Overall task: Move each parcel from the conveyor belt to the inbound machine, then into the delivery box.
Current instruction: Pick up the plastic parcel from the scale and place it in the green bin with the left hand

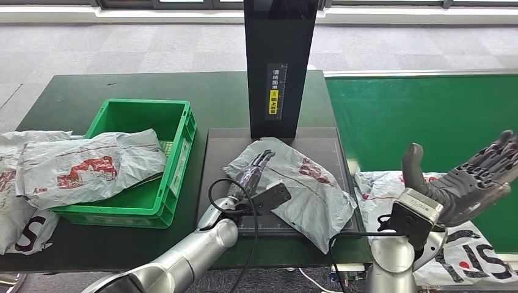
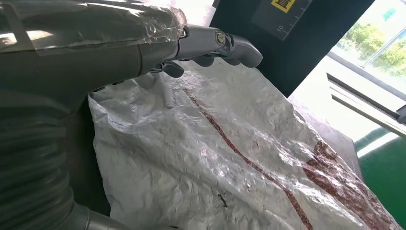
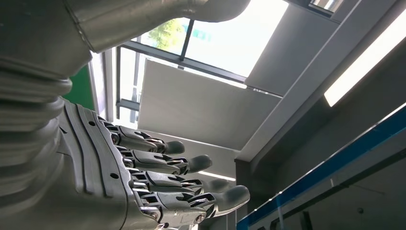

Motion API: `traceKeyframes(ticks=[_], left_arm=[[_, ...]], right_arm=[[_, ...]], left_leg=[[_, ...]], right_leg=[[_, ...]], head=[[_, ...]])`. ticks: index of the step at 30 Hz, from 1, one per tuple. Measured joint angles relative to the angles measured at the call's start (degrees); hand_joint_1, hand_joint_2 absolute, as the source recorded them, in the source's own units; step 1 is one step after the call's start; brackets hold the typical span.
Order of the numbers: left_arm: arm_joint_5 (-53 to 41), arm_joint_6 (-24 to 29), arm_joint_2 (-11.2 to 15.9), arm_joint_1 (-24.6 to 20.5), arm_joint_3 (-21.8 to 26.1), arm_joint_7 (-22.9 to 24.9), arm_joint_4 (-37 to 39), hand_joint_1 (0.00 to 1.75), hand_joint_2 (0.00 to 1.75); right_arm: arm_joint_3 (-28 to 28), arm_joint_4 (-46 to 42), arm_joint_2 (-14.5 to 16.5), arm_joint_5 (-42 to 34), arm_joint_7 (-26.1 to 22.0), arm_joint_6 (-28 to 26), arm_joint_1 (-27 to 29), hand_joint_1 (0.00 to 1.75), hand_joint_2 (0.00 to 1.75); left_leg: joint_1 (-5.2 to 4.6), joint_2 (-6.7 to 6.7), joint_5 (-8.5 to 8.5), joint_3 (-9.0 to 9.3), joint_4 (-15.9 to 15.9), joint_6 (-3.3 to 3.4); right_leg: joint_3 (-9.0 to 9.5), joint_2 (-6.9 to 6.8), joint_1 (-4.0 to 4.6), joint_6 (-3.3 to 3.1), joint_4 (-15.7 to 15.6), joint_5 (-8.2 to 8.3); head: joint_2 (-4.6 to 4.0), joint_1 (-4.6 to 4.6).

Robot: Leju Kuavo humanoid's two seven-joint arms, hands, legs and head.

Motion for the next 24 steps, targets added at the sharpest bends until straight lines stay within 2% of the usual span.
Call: traceKeyframes(ticks=[13,19,24], left_arm=[[0.6,-1.0,0.0,0.0,-1.2,0.6,0.3,0.00,1.75],[0.8,-3.5,0.0,0.1,-4.3,2.7,0.3,0.00,1.75],[-0.1,-7.9,0.0,0.1,-8.7,7.2,0.3,0.02,1.75]], right_arm=[[0.0,0.0,0.0,0.0,0.0,0.0,0.0,0.00,1.75],[0.0,0.0,0.0,0.5,1.0,0.0,0.0,0.00,1.75],[0.0,0.0,0.0,0.7,1.4,0.0,0.0,0.00,1.75]], left_leg=[[0.00,0.00,0.00,0.00,0.0,0.00],[0.00,0.00,0.00,0.00,0.0,0.00],[0.00,-0.01,0.00,0.00,0.0,0.00]], right_leg=[[0.00,0.00,0.00,0.00,0.0,0.00],[0.00,0.00,0.00,0.00,0.0,0.00],[0.00,0.00,-0.01,0.00,0.0,0.00]], head=[[0.00,0.01],[0.00,0.01],[0.00,0.00]])
